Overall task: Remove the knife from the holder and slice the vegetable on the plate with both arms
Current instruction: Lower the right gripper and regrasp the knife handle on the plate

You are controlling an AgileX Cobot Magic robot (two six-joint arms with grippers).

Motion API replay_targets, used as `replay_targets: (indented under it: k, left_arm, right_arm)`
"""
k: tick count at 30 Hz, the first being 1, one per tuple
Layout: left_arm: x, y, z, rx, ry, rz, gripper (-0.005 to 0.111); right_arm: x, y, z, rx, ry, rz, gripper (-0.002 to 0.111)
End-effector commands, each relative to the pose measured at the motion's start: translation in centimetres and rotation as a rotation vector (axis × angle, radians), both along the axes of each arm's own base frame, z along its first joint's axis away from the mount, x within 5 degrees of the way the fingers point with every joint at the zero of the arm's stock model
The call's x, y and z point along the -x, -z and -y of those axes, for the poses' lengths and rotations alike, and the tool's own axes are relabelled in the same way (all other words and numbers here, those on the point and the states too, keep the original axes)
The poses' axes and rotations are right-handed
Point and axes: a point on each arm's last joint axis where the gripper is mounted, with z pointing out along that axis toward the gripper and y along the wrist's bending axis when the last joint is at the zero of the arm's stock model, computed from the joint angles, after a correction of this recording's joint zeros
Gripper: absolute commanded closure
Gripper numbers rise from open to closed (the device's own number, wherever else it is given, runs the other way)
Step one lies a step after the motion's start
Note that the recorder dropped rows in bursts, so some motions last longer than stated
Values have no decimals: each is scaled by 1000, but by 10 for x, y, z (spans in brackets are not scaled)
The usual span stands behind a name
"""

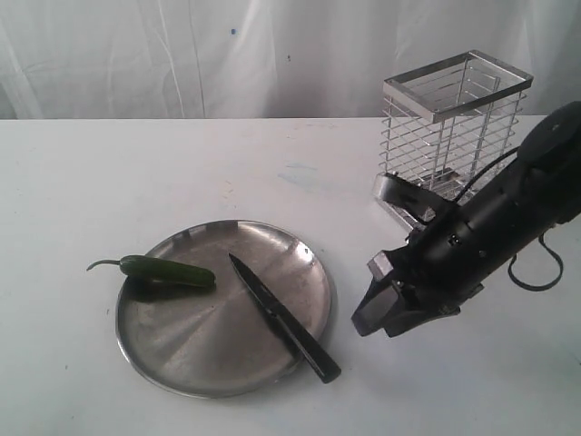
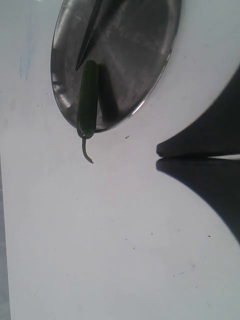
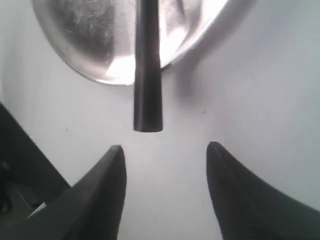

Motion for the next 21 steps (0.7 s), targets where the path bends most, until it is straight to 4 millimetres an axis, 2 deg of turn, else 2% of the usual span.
replay_targets:
  k: [1, 4, 7, 11, 15, 21]
  left_arm:
    - [0, 1, 0, 3, -3, 2, 107]
    - [0, 1, 0, 3, -3, 2, 107]
    - [0, 1, 0, 3, -3, 2, 107]
    - [0, 1, 0, 3, -3, 2, 107]
    - [0, 1, 0, 3, -3, 2, 107]
    - [0, 1, 0, 3, -3, 2, 107]
  right_arm:
    - [-11, 13, 5, 68, 93, 118, 61]
    - [-19, 14, 8, 100, 154, 191, 61]
    - [-21, 13, 7, 83, 193, 190, 61]
    - [-17, 14, -1, -3, 194, 97, 60]
    - [-11, 21, -16, -172, 104, -1, 48]
    - [-11, 28, -25, -227, 55, -67, 45]
